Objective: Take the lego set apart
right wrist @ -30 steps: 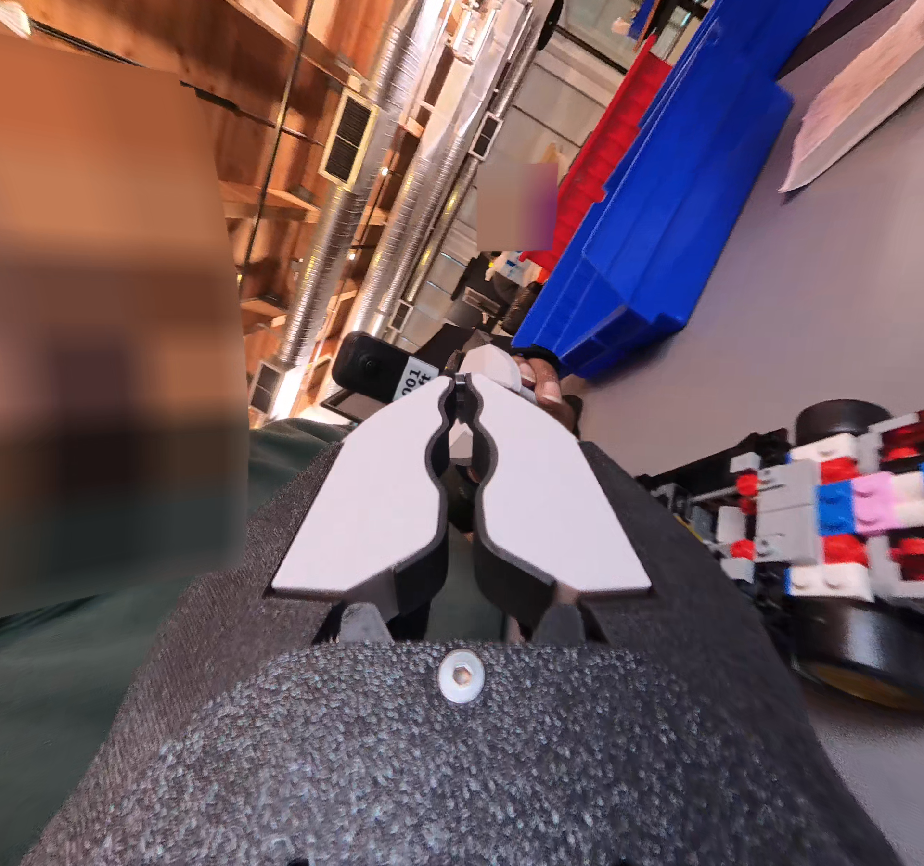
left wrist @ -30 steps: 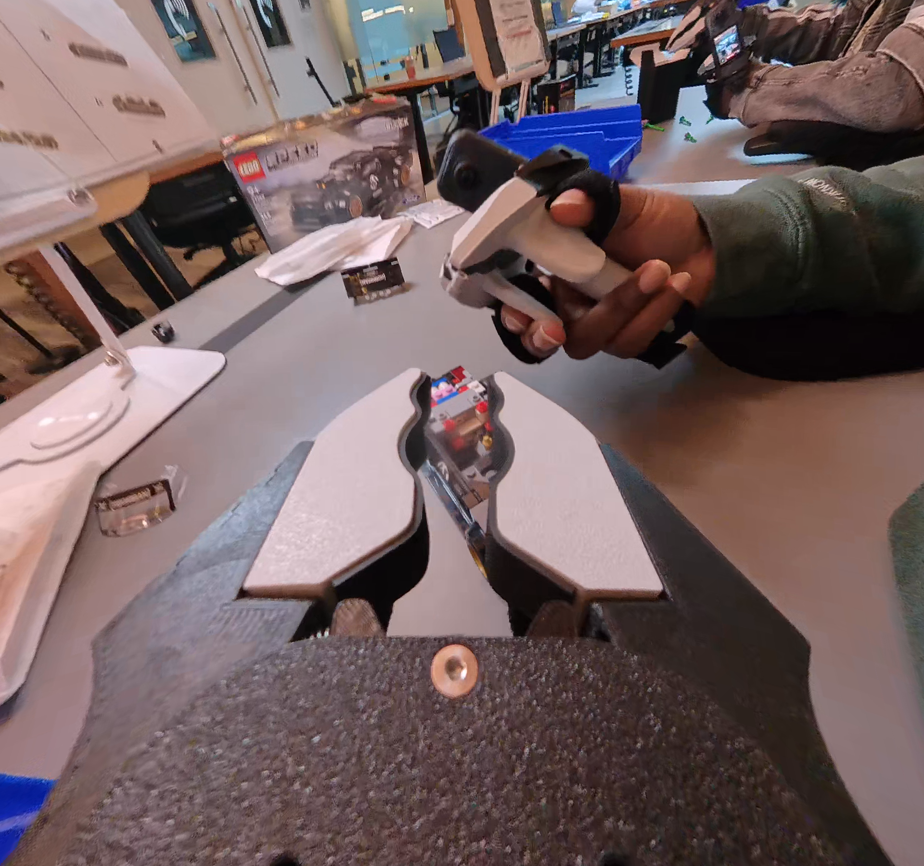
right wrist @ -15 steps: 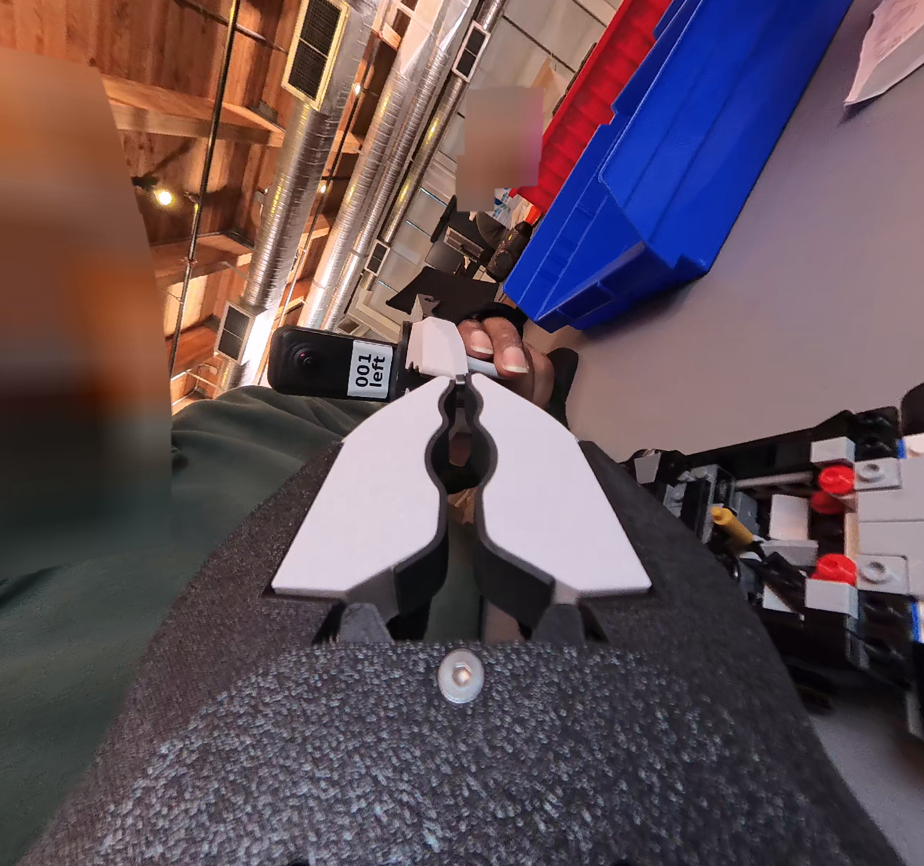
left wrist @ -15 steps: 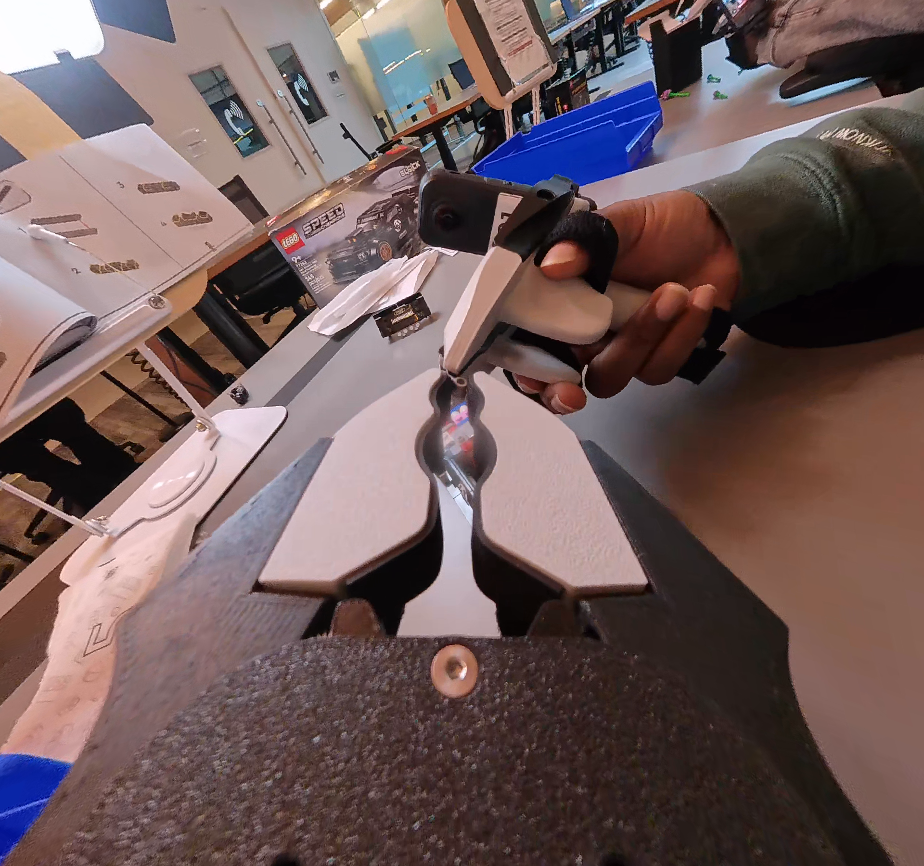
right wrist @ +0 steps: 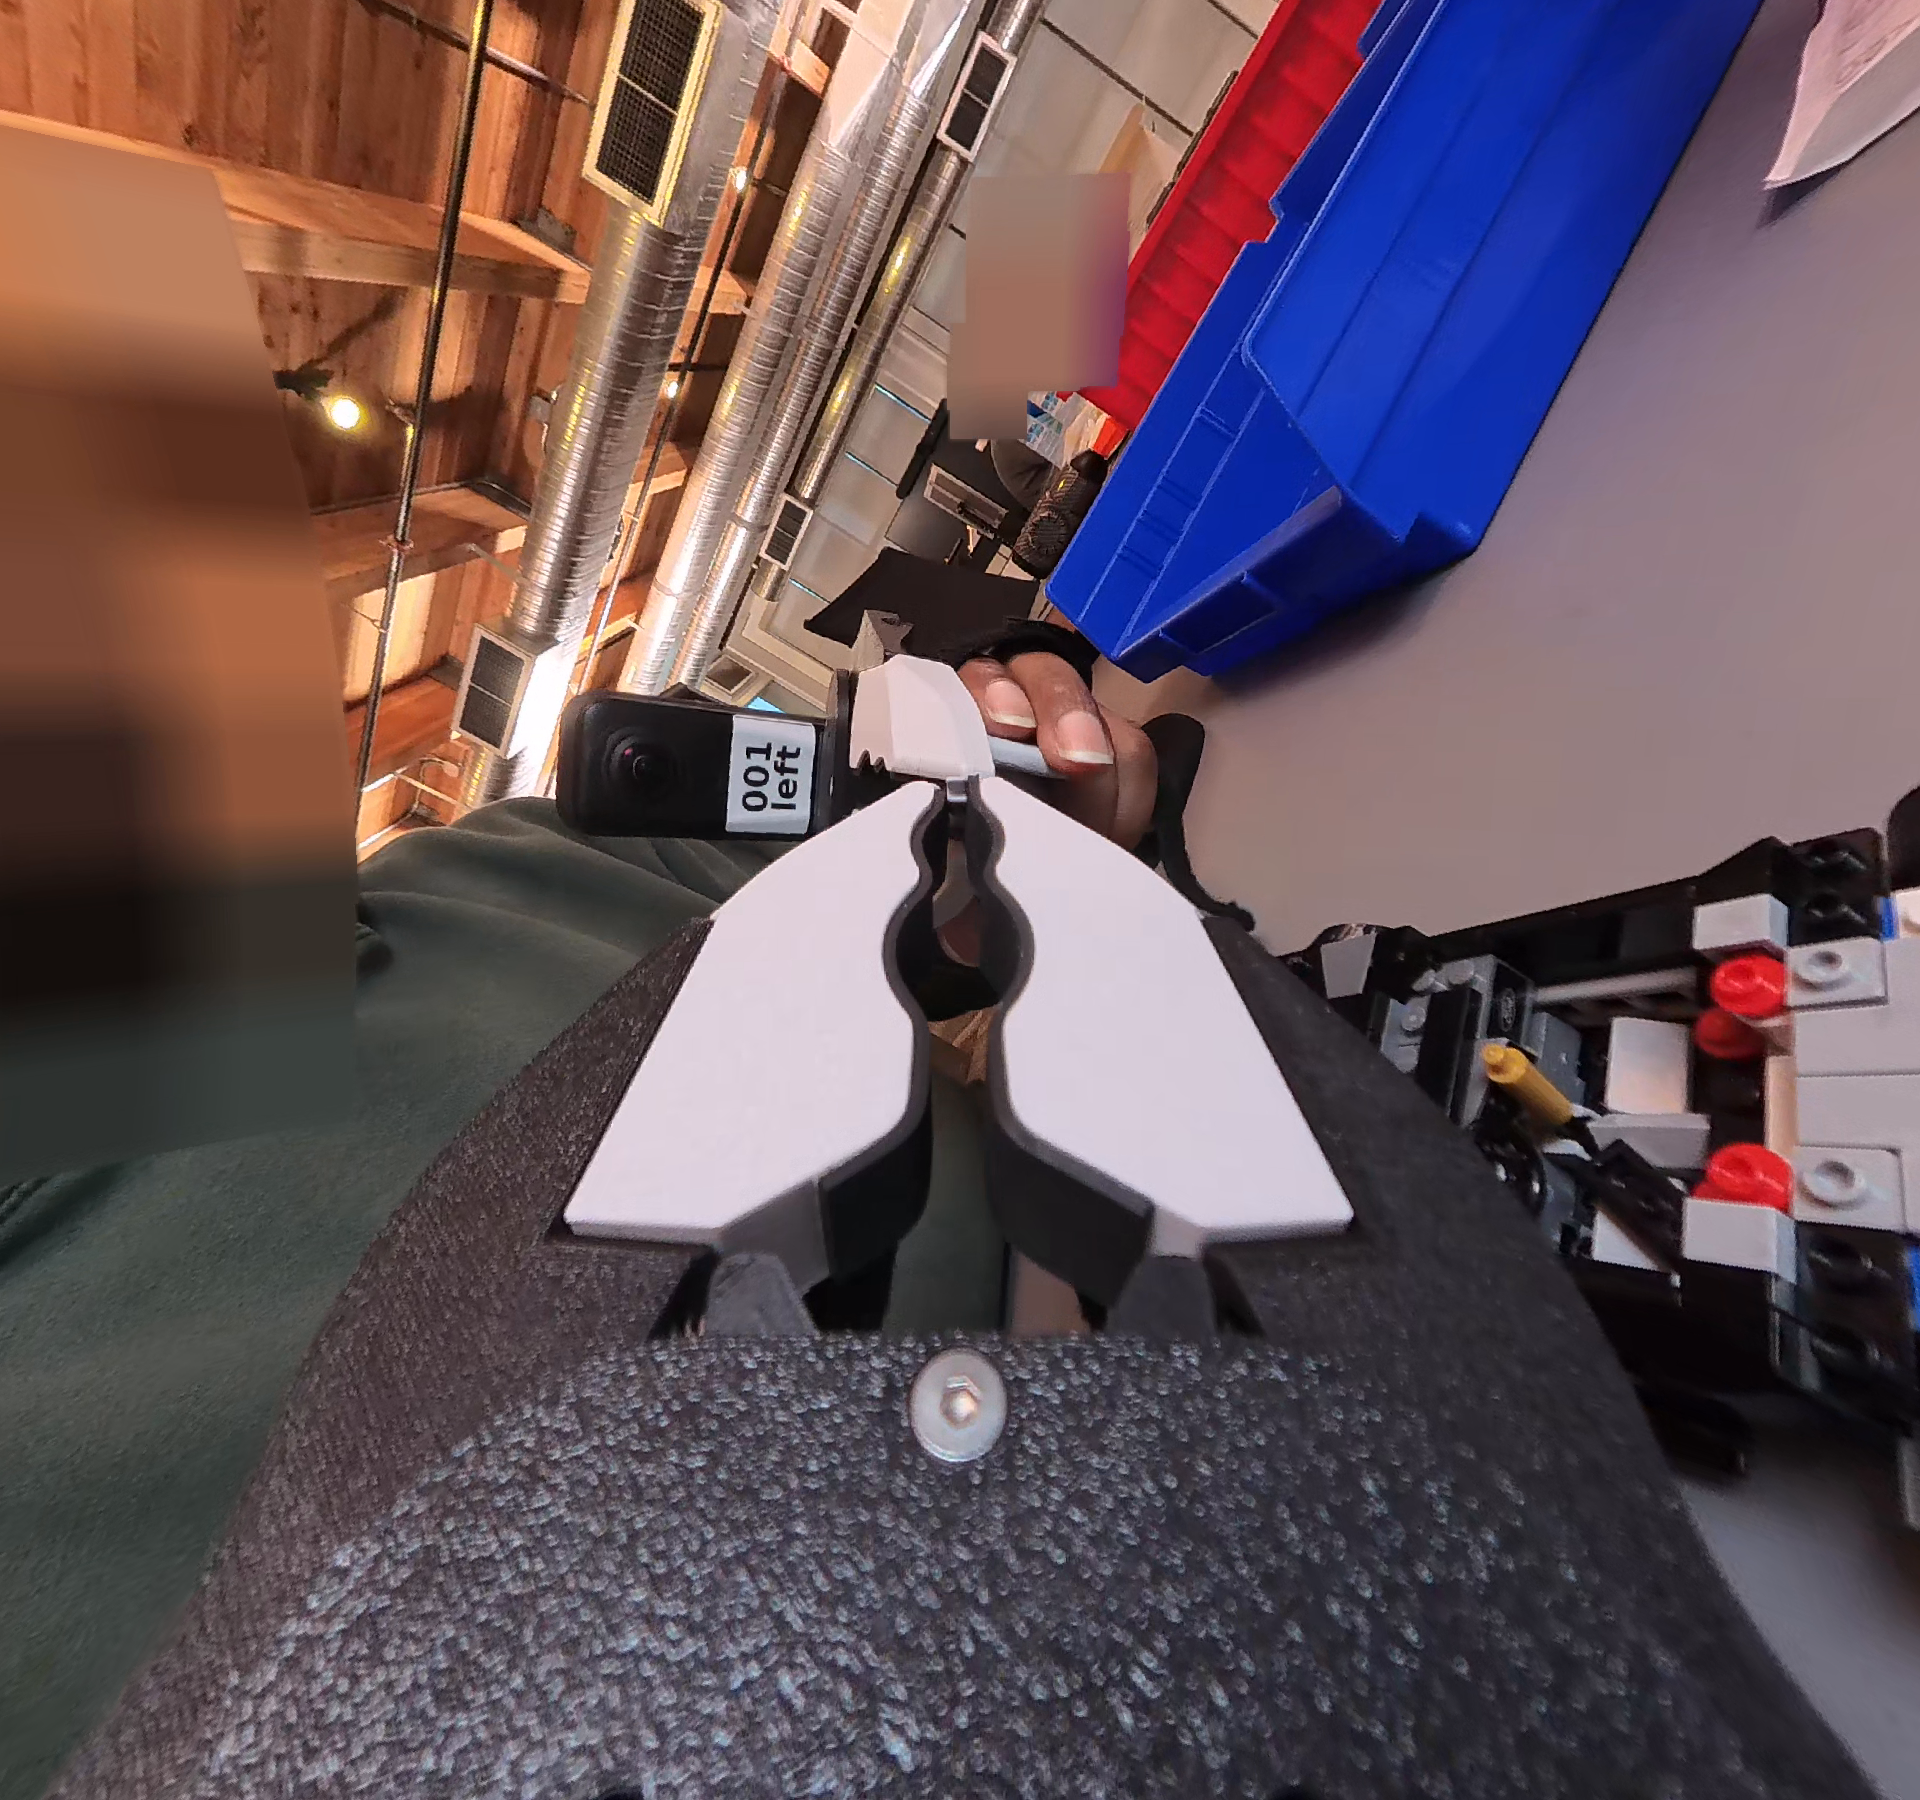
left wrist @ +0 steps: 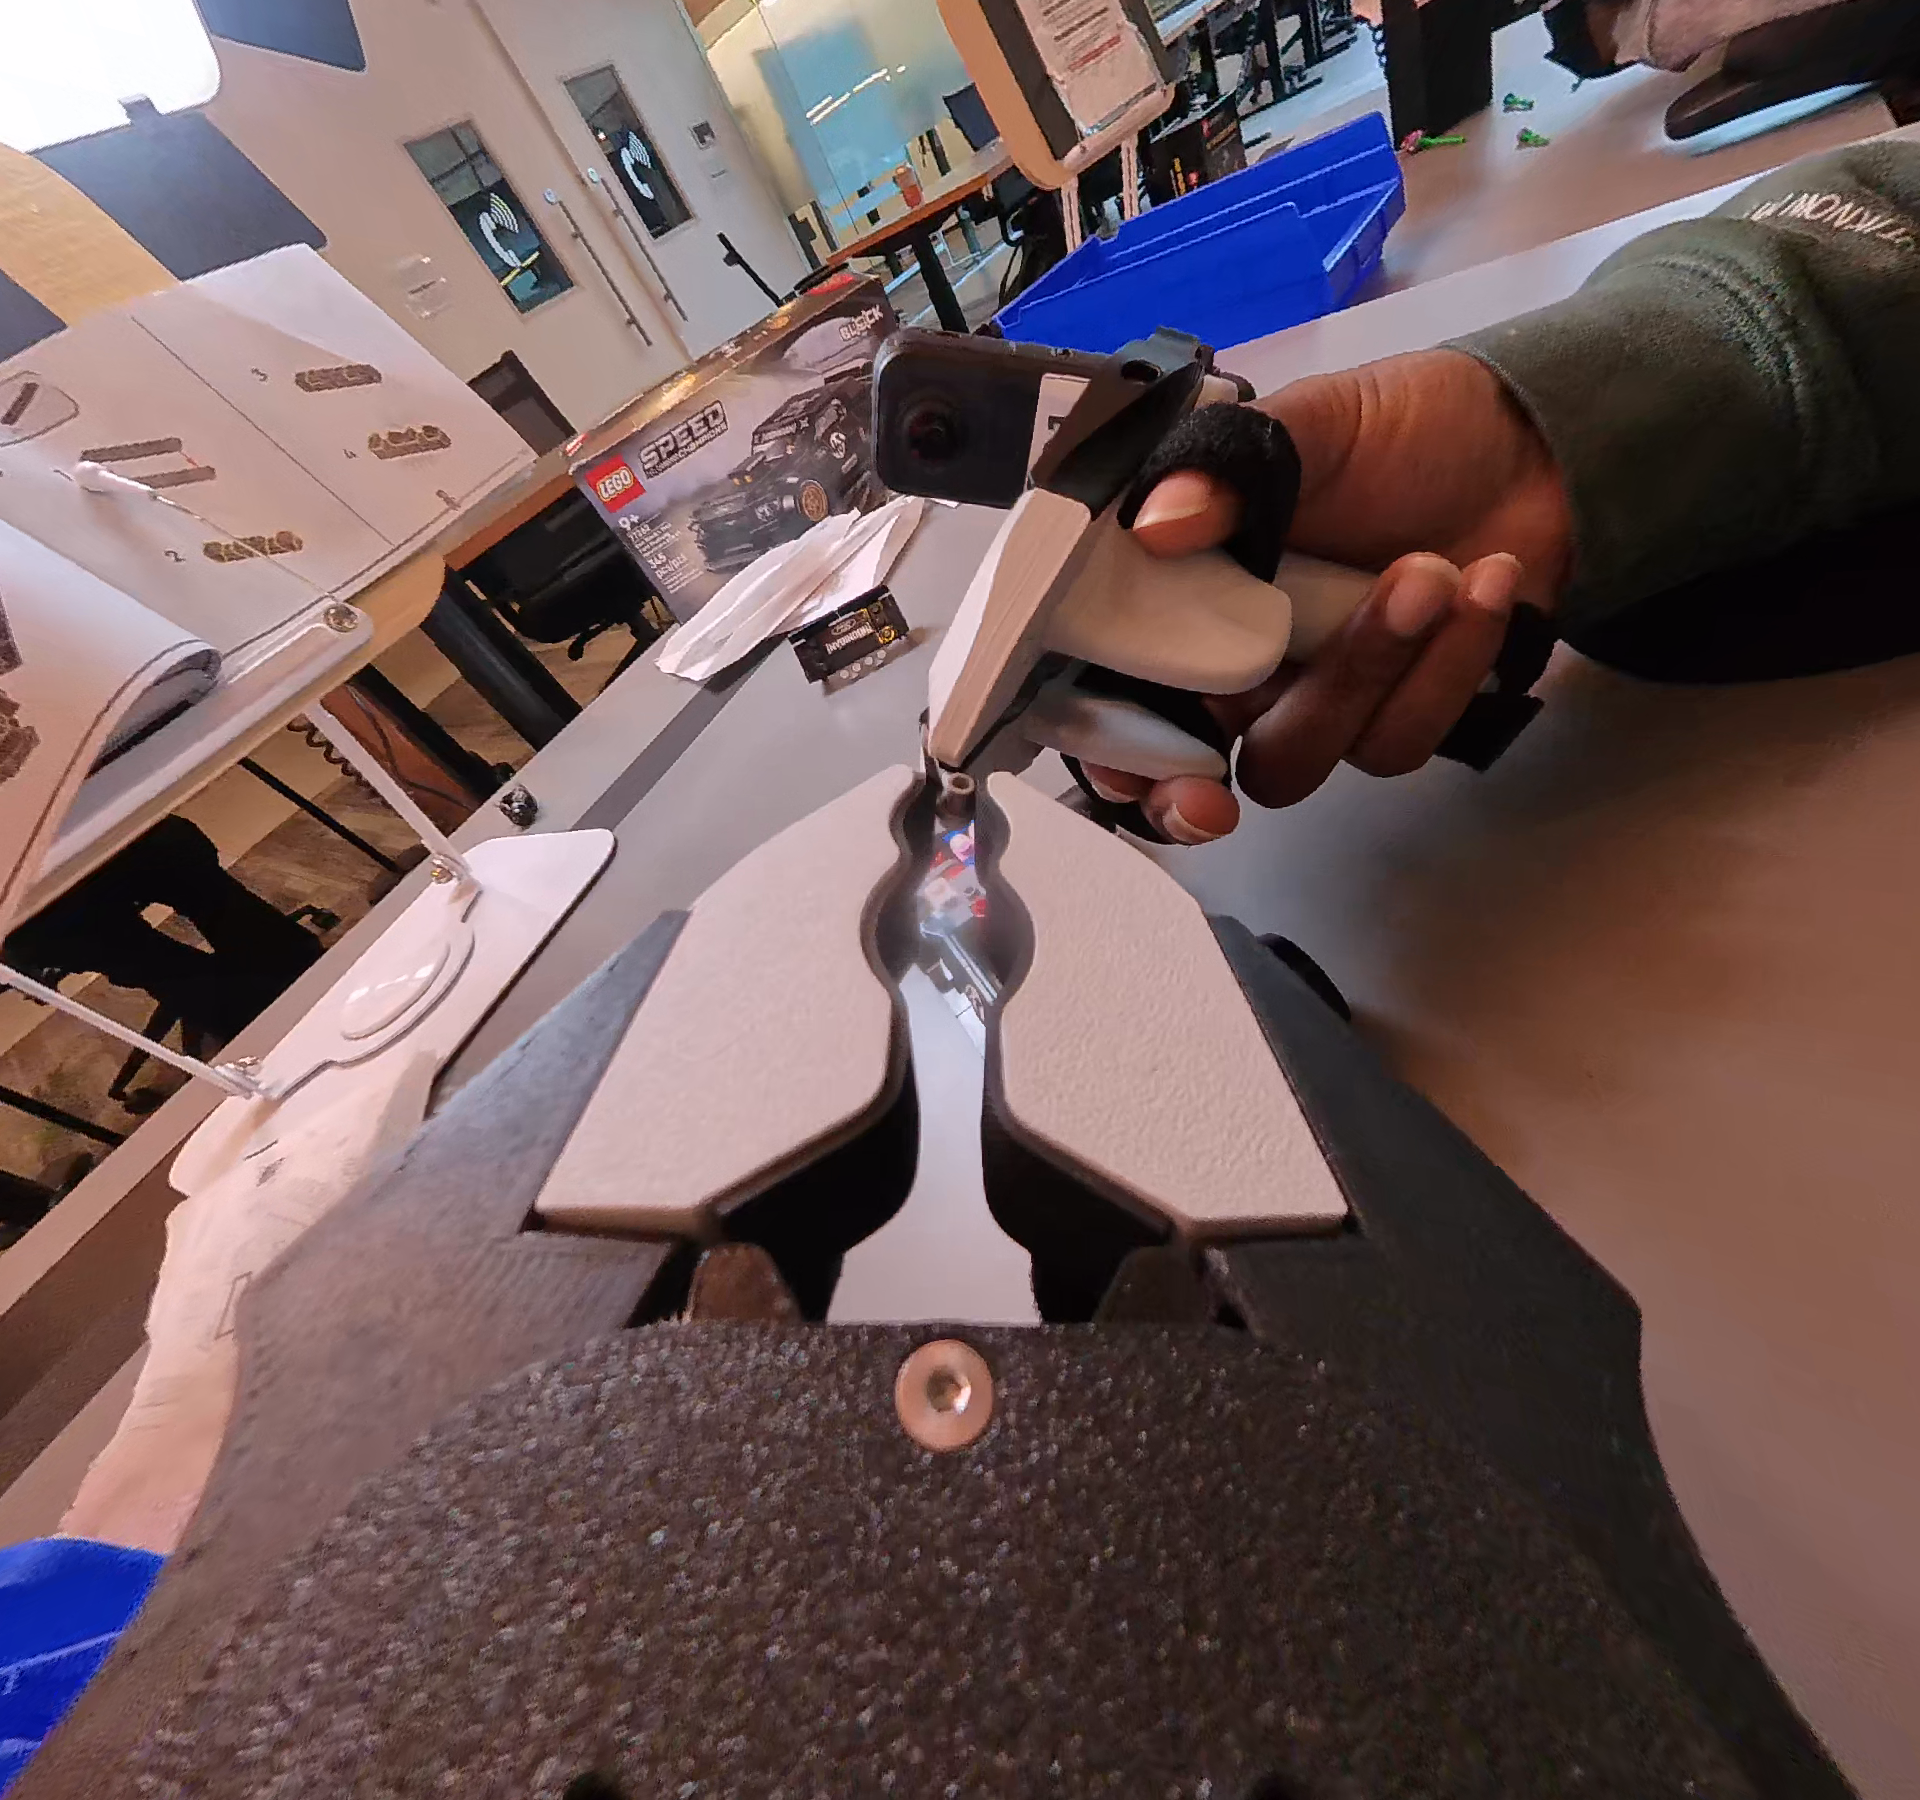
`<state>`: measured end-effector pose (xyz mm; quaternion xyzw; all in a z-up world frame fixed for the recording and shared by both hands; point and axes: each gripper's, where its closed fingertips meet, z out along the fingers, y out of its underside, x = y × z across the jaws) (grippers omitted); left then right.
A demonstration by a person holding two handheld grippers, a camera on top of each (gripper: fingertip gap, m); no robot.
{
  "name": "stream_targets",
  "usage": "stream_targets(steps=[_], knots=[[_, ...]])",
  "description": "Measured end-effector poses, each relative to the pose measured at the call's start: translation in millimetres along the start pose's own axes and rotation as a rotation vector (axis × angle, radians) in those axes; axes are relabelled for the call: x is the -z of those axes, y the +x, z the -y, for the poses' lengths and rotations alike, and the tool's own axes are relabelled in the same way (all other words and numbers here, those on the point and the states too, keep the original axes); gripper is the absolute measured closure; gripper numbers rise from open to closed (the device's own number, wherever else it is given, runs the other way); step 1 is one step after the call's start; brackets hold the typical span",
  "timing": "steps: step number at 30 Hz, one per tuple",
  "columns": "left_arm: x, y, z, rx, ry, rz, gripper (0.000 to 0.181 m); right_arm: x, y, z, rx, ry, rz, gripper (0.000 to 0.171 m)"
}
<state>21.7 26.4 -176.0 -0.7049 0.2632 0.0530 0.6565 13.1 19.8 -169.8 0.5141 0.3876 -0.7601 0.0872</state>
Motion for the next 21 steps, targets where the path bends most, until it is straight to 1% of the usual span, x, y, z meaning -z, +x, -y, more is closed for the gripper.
stream_targets(steps=[5, 11, 12, 14, 21], knots=[[-0.3, -0.4, -1.7, 0.010, -0.011, -0.002, 0.175, -0.1, 1.7, -0.1, 0.005, -0.002, -0.013, 0.168], [-1.4, 0.5, -3.7, -0.083, -0.015, 0.035, 0.172, 0.1, 3.9, -0.1, -0.001, 0.002, -0.033, 0.168], [-1.7, 1.0, -4.0, -0.081, -0.015, 0.033, 0.170, 0.4, 4.4, 0.0, -0.005, 0.005, -0.035, 0.168], [-1.9, -0.4, -5.0, -0.068, -0.020, 0.036, 0.174, 0.4, 5.4, -0.7, -0.012, 0.002, -0.040, 0.168], [-1.2, -0.2, -4.1, 0.020, -0.022, -0.006, 0.175, 0.1, 4.1, -1.0, -0.002, -0.002, -0.044, 0.168]])
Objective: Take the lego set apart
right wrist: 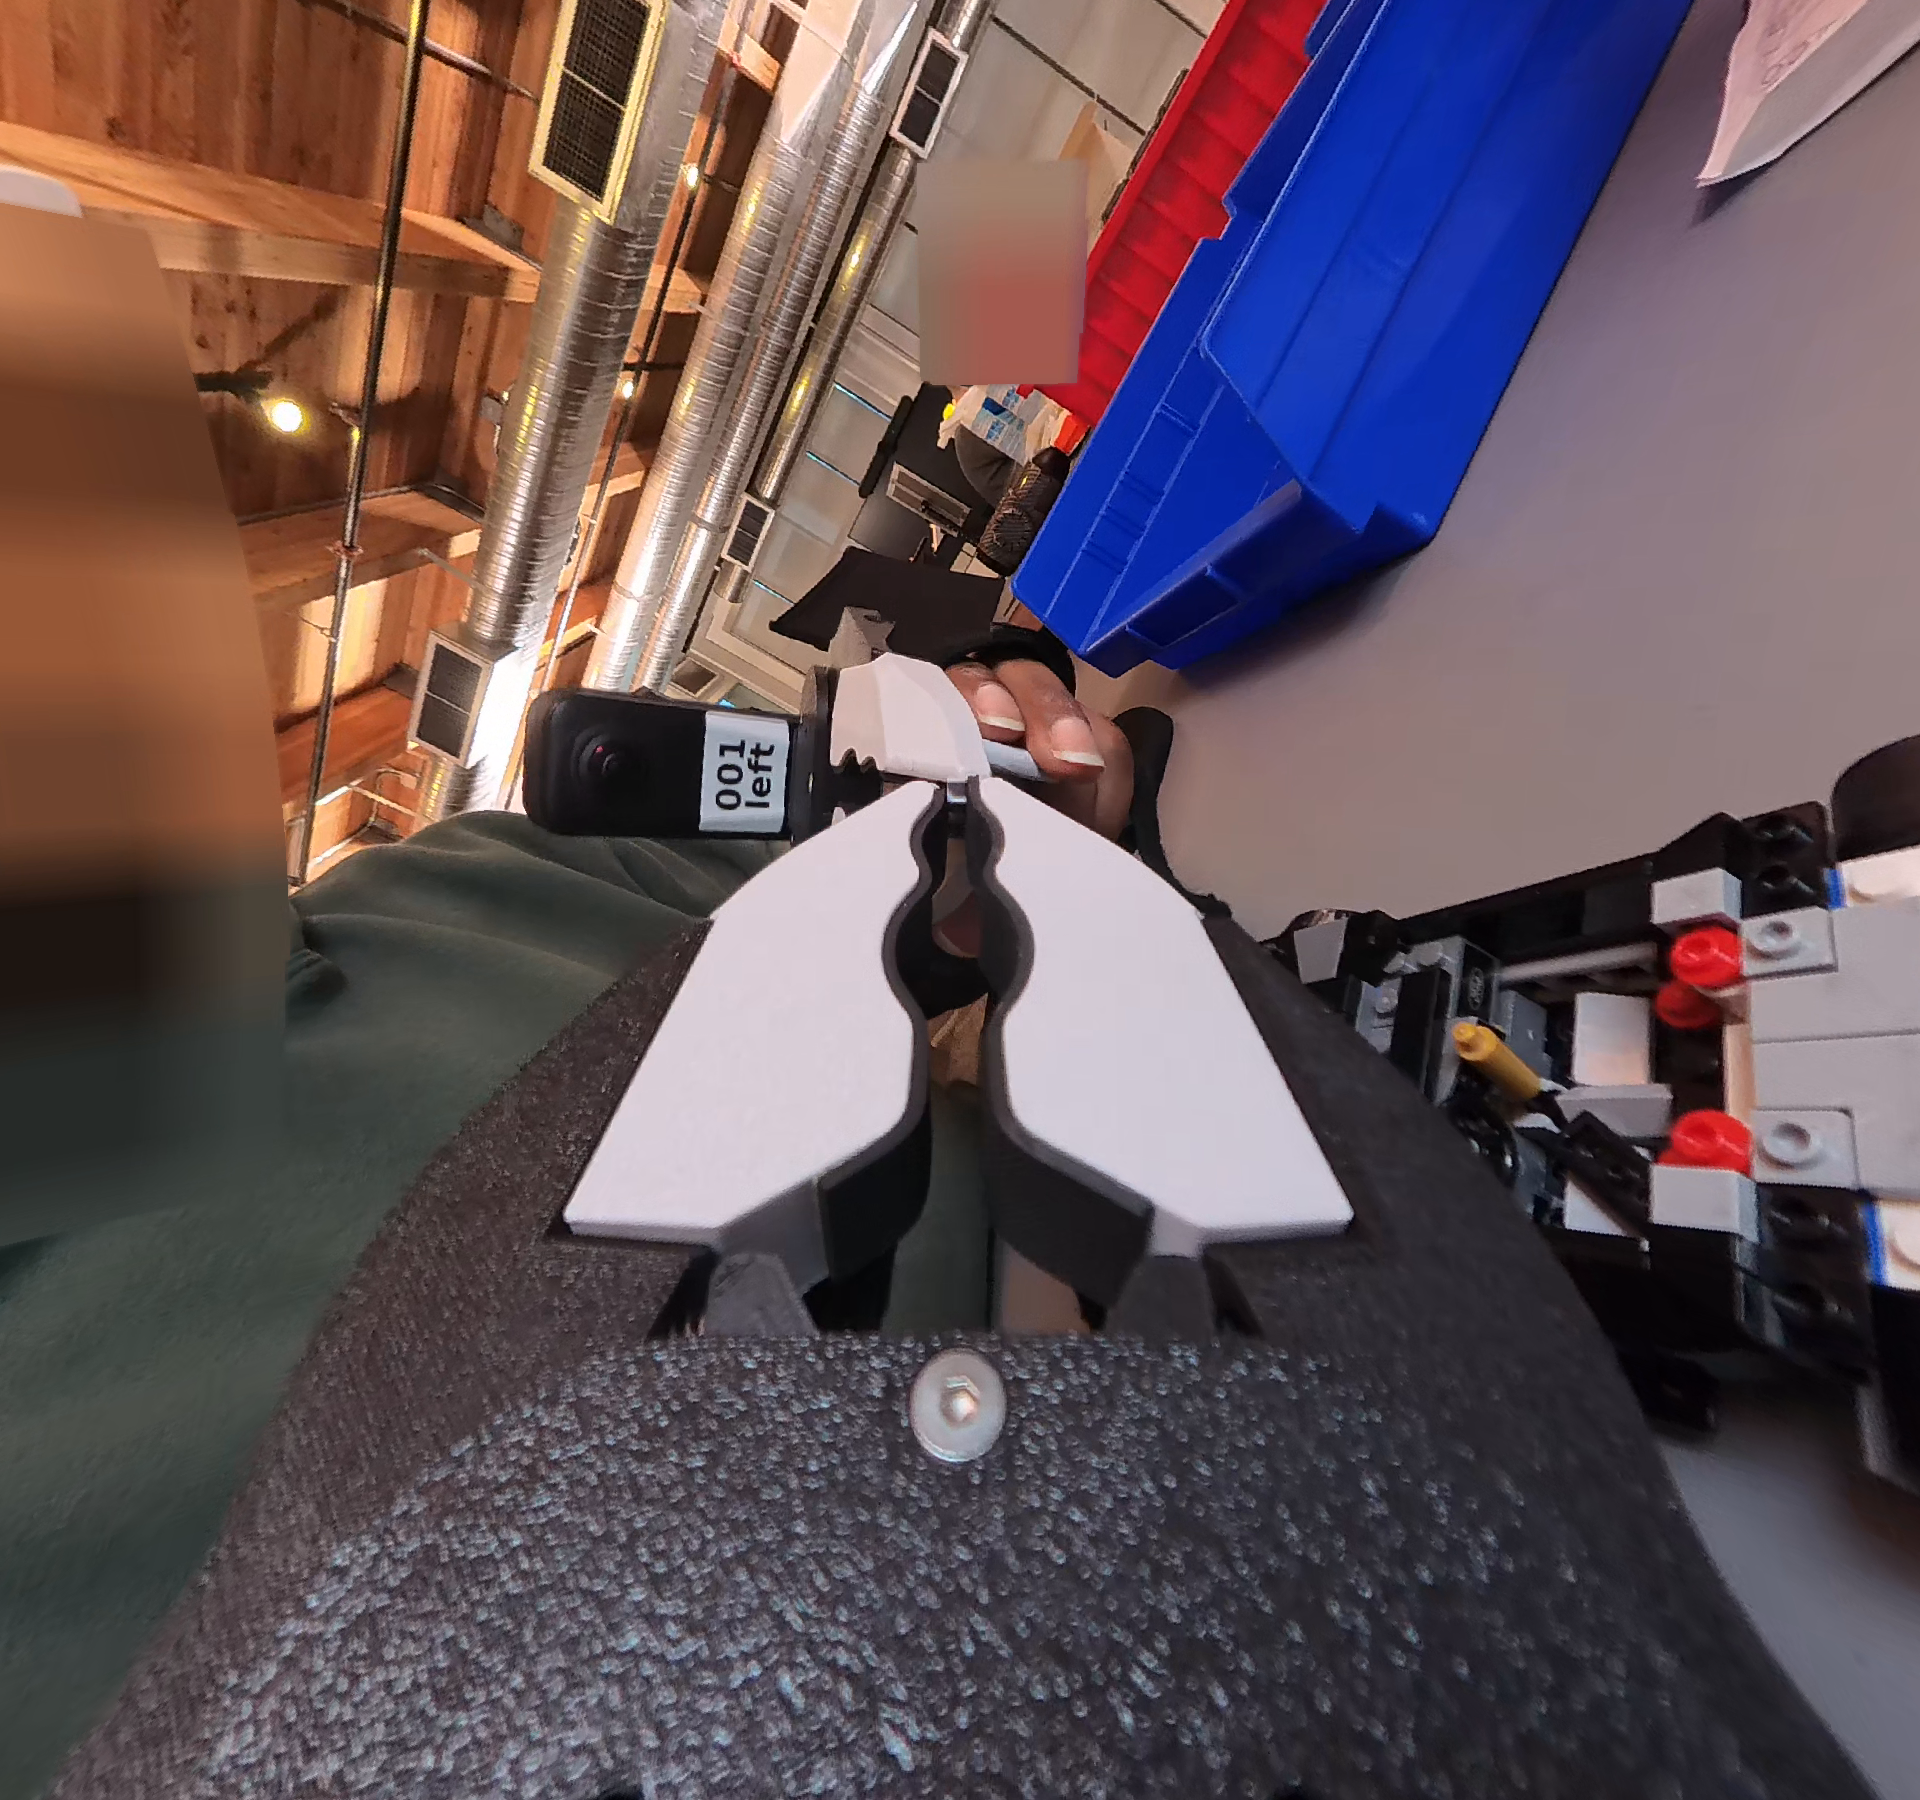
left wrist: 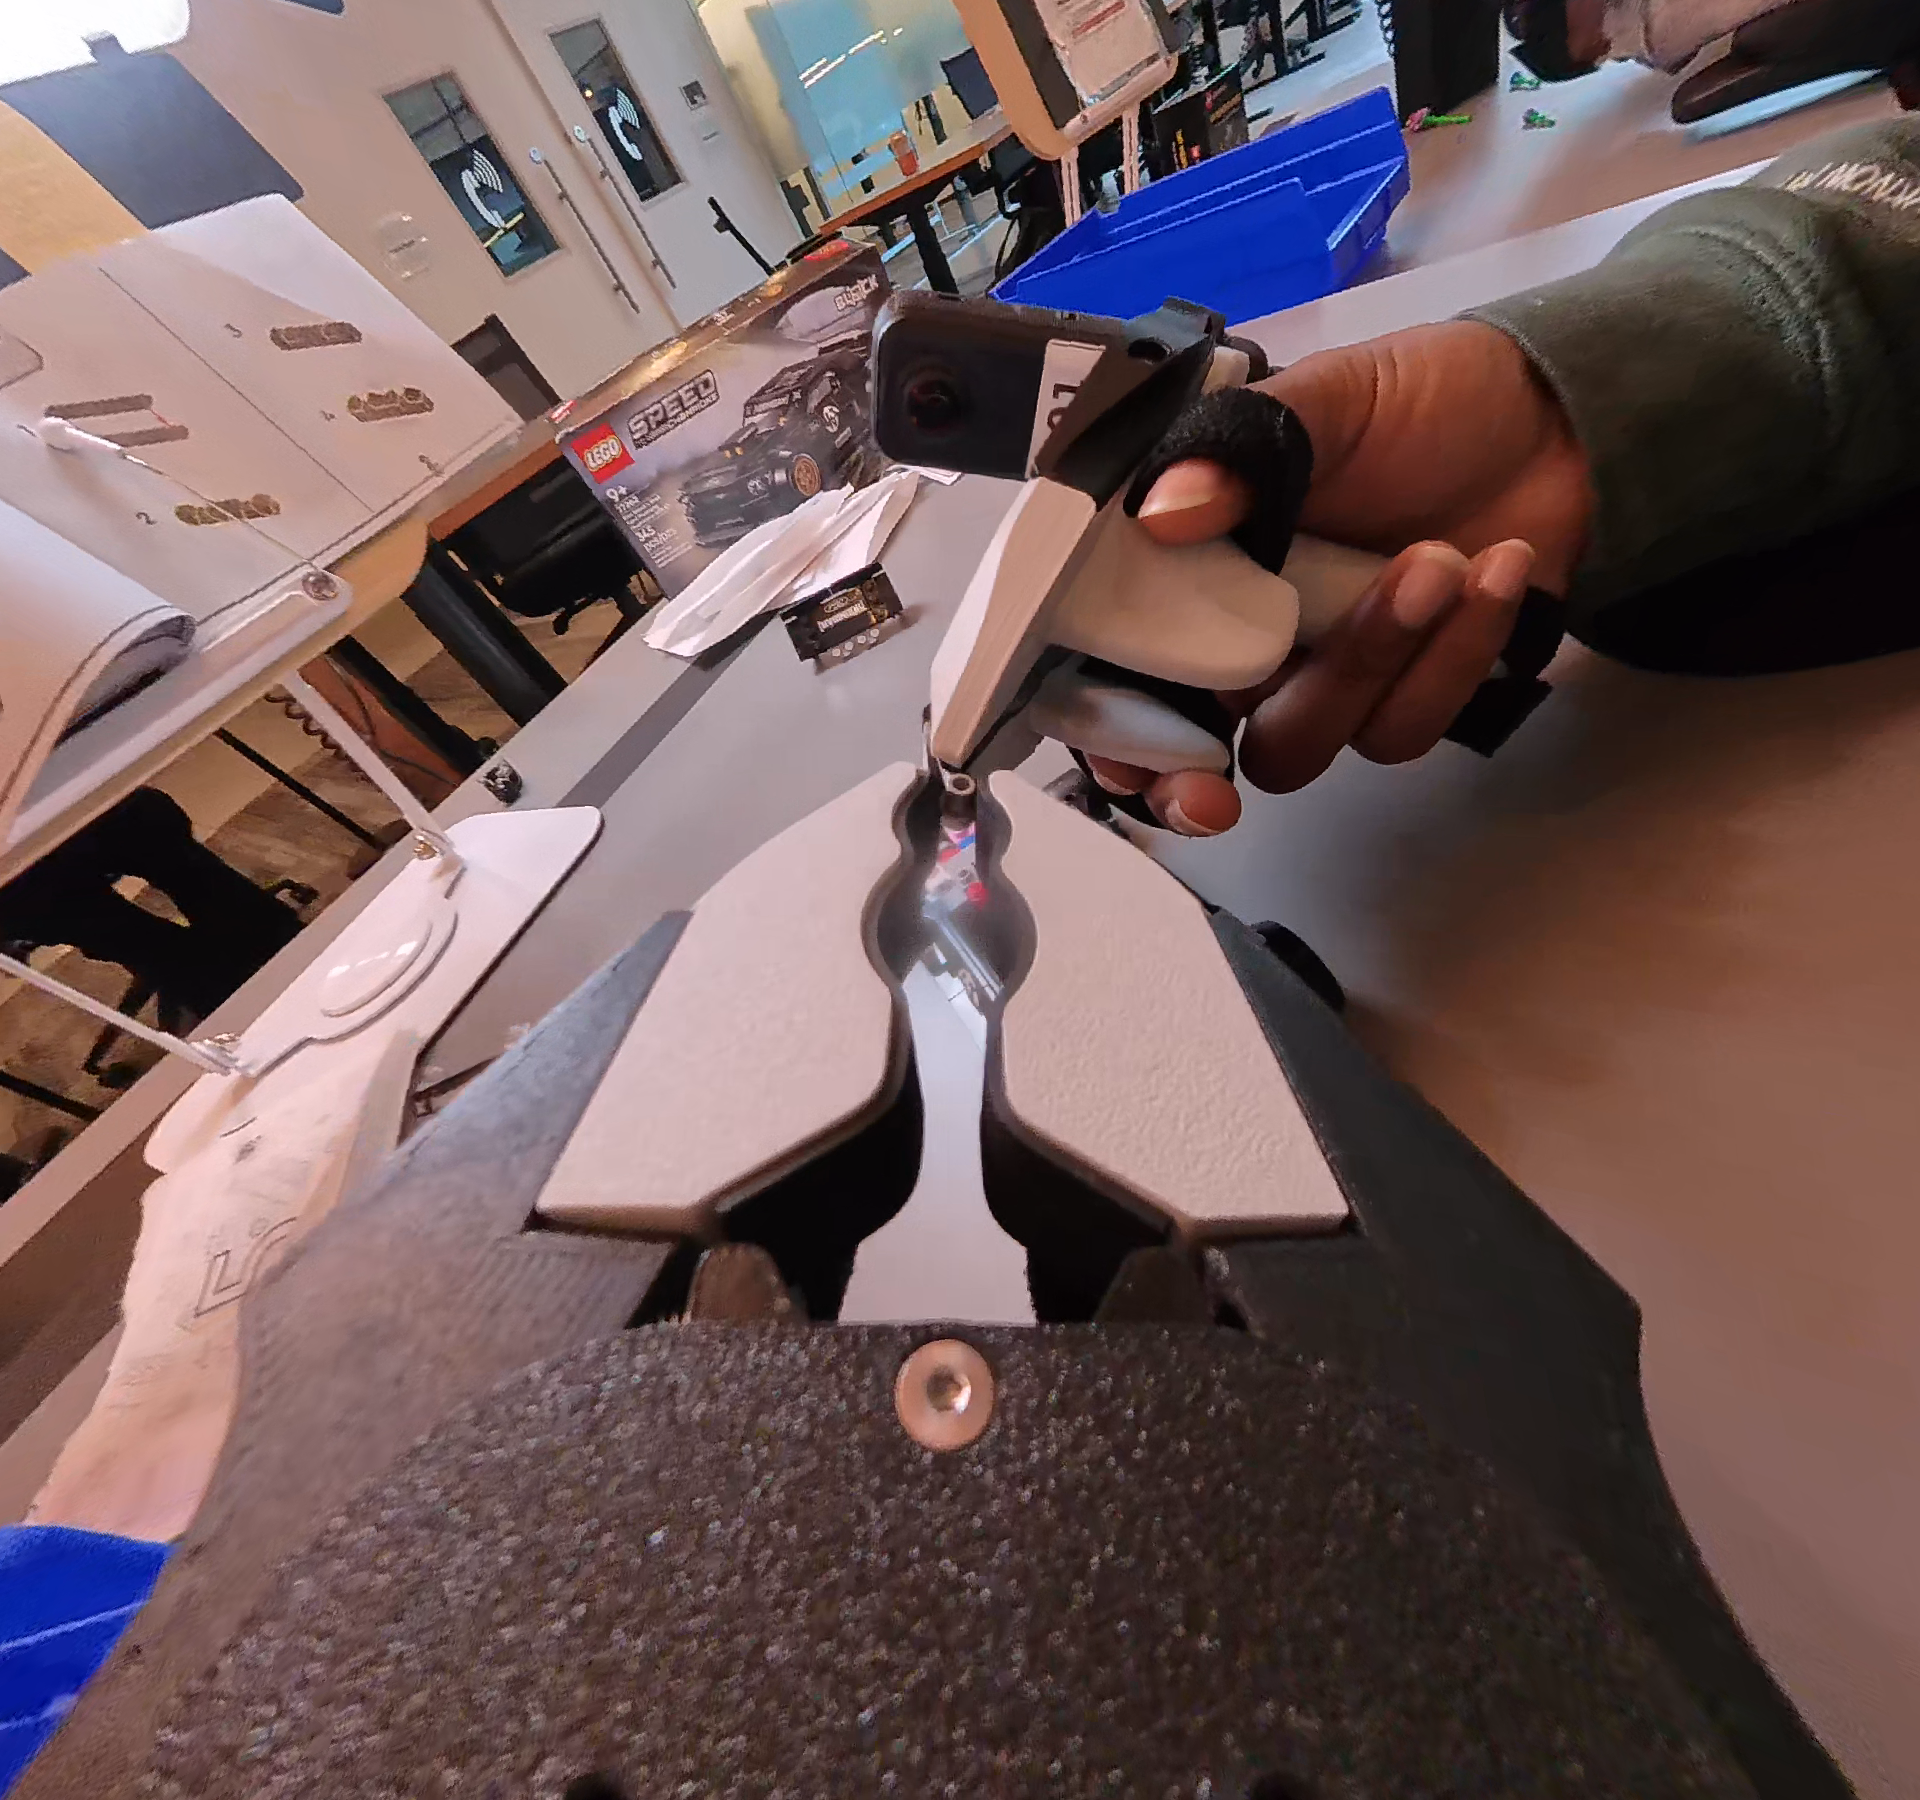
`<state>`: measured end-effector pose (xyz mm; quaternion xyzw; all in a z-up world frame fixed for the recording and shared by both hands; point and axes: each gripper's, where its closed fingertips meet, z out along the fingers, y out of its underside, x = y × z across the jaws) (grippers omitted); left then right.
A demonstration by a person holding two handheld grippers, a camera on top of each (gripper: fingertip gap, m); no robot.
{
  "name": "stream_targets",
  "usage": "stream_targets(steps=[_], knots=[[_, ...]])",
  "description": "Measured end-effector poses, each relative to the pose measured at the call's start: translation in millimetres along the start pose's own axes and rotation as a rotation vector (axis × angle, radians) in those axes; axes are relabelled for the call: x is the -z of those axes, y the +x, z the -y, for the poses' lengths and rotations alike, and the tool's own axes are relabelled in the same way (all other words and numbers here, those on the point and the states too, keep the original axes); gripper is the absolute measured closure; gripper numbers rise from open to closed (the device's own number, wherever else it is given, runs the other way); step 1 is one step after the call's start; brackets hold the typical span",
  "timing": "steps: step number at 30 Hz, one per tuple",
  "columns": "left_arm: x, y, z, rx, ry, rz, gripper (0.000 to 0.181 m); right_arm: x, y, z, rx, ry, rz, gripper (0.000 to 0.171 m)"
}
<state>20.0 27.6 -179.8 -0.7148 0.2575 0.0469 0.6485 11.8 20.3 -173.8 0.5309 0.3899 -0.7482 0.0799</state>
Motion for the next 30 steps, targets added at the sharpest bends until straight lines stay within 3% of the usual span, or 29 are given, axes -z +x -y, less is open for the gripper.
stream_targets(steps=[8, 11, 14, 19, 23, 26, 30], knots=[[8.1, -7.2, 9.8, 0.132, 0.061, -0.049, 0.175, 8.2, -12.2, 16.1, 0.147, 0.064, -0.001, 0.157], [21.0, -40.4, 12.2, 0.132, 0.073, 0.054, 0.174, 18.0, -17.4, 30.5, 0.292, 0.121, -0.067, 0.151], [54.0, -107.0, 7.5, 0.124, 0.035, 0.279, 0.175, 33.6, -18.0, 47.4, 0.451, 0.166, -0.193, 0.149], [117.5, -188.3, -57.4, 0.309, -0.271, 0.532, 0.175, 58.8, -9.8, 66.6, 0.589, 0.183, -0.379, 0.149], [133.3, -187.2, -108.9, 0.469, -0.490, 0.525, 0.174, 61.1, 2.6, 63.8, 0.591, 0.136, -0.435, 0.150], [136.8, -183.9, -124.0, 0.496, -0.561, 0.523, 0.174, 57.5, 9.8, 57.3, 0.590, 0.089, -0.454, 0.150], [139.4, -182.3, -138.7, 0.531, -0.612, 0.535, 0.141, 57.9, 14.5, 55.4, 0.604, 0.066, -0.481, 0.151]])
